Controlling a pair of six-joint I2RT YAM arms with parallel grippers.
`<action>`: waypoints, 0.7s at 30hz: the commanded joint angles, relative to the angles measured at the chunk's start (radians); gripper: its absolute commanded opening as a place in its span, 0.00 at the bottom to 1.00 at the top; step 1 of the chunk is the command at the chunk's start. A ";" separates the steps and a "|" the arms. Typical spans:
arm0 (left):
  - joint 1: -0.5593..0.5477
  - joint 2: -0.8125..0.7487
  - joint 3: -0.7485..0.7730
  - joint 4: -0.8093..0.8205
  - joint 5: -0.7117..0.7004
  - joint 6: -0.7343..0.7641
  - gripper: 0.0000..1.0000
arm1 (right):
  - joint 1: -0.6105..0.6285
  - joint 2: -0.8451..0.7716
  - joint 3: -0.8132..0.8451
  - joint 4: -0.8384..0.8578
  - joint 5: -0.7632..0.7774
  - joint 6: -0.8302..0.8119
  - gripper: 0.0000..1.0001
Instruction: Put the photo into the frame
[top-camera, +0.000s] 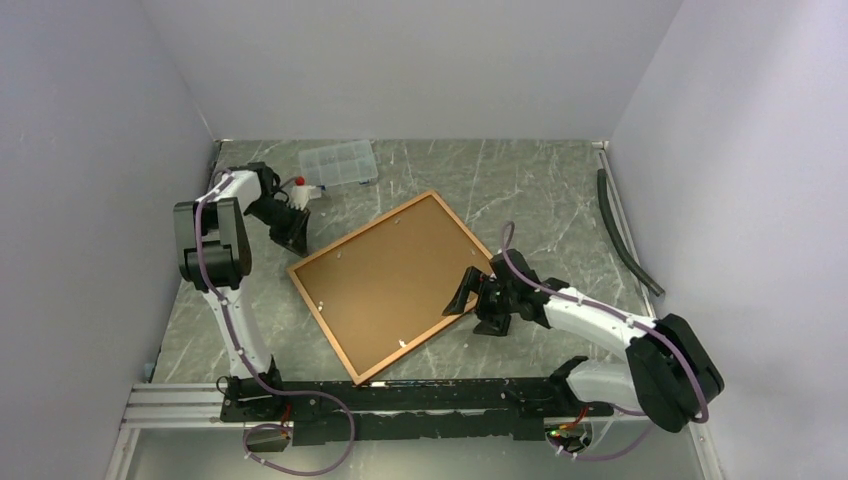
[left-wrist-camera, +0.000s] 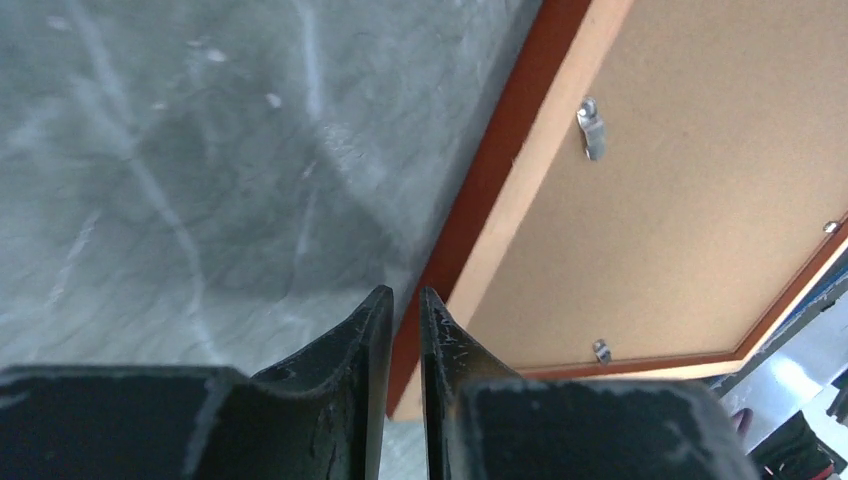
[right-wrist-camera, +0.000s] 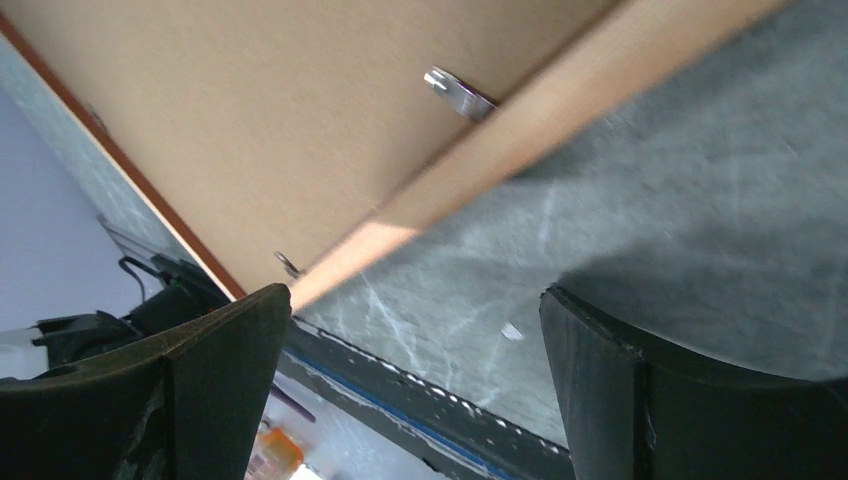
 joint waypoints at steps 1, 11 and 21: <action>-0.038 -0.065 -0.088 0.028 0.030 0.039 0.21 | -0.017 0.072 0.043 0.220 -0.035 0.028 1.00; -0.197 -0.199 -0.297 -0.014 0.042 0.097 0.17 | -0.252 0.156 0.180 0.133 0.003 -0.135 0.99; -0.226 -0.317 -0.362 -0.071 0.135 0.019 0.19 | -0.287 -0.012 0.292 -0.074 0.213 -0.185 0.95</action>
